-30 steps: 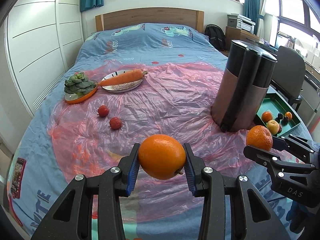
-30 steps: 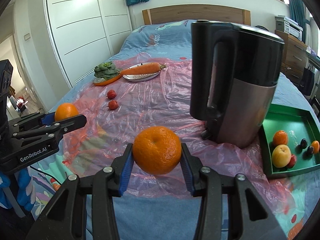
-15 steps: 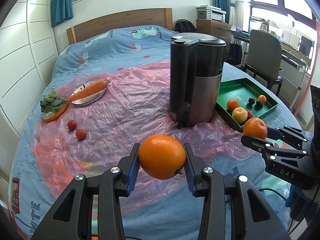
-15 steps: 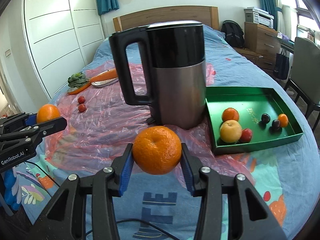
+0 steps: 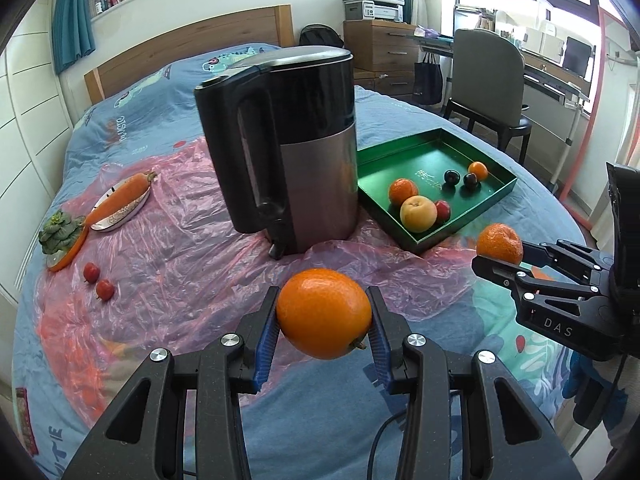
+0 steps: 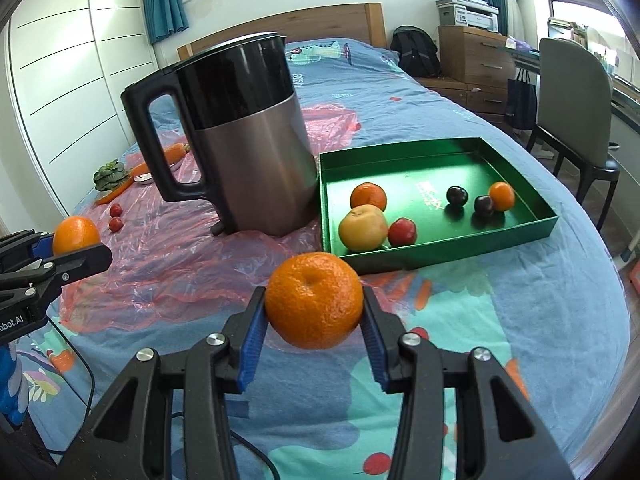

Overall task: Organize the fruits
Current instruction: 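Carry both oranges over to the green tray beside the kettle, then lower both oranges into the green tray and open both tools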

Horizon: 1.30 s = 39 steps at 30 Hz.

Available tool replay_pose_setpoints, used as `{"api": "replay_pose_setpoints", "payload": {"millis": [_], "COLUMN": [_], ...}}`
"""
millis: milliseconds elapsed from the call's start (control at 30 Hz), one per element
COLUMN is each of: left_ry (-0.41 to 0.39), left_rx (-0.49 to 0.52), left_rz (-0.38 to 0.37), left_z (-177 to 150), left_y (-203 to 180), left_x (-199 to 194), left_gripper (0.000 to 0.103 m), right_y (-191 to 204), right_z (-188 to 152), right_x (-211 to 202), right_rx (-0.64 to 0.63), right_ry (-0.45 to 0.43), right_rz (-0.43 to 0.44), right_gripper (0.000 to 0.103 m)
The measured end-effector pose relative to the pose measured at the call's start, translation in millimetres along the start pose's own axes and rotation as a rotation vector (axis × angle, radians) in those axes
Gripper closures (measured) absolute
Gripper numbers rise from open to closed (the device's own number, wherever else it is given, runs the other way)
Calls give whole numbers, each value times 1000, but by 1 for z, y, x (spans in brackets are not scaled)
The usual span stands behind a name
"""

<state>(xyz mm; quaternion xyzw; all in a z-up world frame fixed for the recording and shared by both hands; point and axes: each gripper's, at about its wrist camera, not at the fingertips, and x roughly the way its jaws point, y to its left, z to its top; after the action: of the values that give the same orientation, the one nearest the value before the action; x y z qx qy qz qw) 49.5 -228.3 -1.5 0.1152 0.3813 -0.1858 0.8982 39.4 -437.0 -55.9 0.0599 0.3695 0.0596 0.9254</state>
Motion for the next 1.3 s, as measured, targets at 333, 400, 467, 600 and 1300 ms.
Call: {"api": "replay_pose_setpoints", "payload": {"millis": [333, 400, 467, 600, 1300], "left_ry": [4, 2, 0, 1, 88], "left_rx": [51, 61, 75, 104, 116], "left_rz": [-72, -80, -89, -105, -41], "left_z": [37, 47, 57, 77, 157], "left_y": [-43, -52, -61, -79, -121], "left_x": [31, 38, 47, 67, 224], "left_gripper": [67, 67, 67, 67, 67], "right_y": [-48, -57, -68, -89, -187], "right_z": [18, 25, 31, 48, 140], "right_x": [8, 12, 17, 30, 139], "right_rx": [14, 14, 13, 12, -26], "right_ry": [-32, -41, -47, -61, -32], "right_rz": [-56, -63, -72, -86, -194], "right_gripper": [56, 56, 56, 56, 56]}}
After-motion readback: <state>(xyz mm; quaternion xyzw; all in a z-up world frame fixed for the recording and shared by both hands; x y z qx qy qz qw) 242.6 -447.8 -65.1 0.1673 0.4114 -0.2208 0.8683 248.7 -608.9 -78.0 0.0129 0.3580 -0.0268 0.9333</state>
